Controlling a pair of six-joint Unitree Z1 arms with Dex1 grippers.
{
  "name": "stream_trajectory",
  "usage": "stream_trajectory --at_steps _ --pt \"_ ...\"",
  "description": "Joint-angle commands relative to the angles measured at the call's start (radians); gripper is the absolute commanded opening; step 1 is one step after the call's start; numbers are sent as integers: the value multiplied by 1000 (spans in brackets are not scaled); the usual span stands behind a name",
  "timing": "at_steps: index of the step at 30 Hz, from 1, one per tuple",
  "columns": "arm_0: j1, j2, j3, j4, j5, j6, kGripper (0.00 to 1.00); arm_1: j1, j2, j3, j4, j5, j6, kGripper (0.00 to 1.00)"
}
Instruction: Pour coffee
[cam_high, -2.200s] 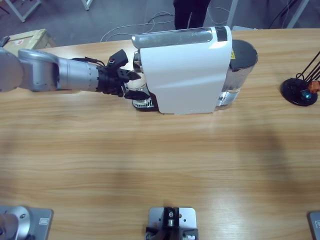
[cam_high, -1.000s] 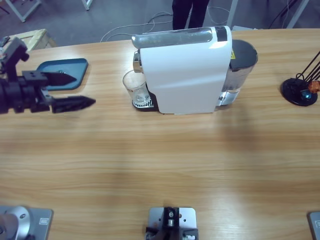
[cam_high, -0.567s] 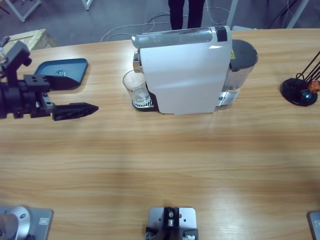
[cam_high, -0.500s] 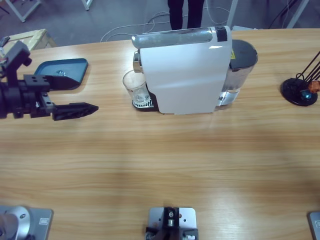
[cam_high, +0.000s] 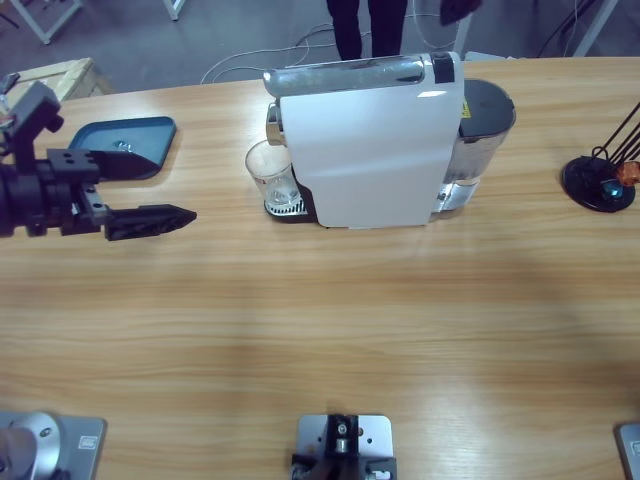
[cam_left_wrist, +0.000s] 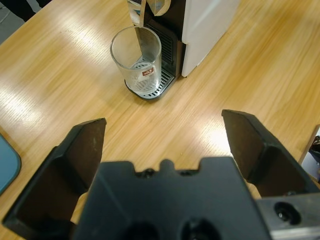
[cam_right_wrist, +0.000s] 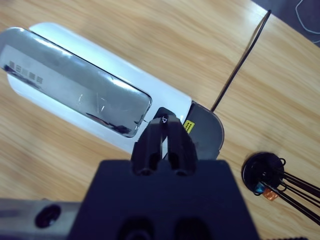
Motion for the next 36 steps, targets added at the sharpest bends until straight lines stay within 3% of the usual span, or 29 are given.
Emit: stream_trajectory --at_steps 1,36 --pt "-2 16 4 16 12 -14 996 10 72 26 14 12 9 0" --pt "-2 43 5 3 13 -16 996 7 93 83 7 -34 10 0"
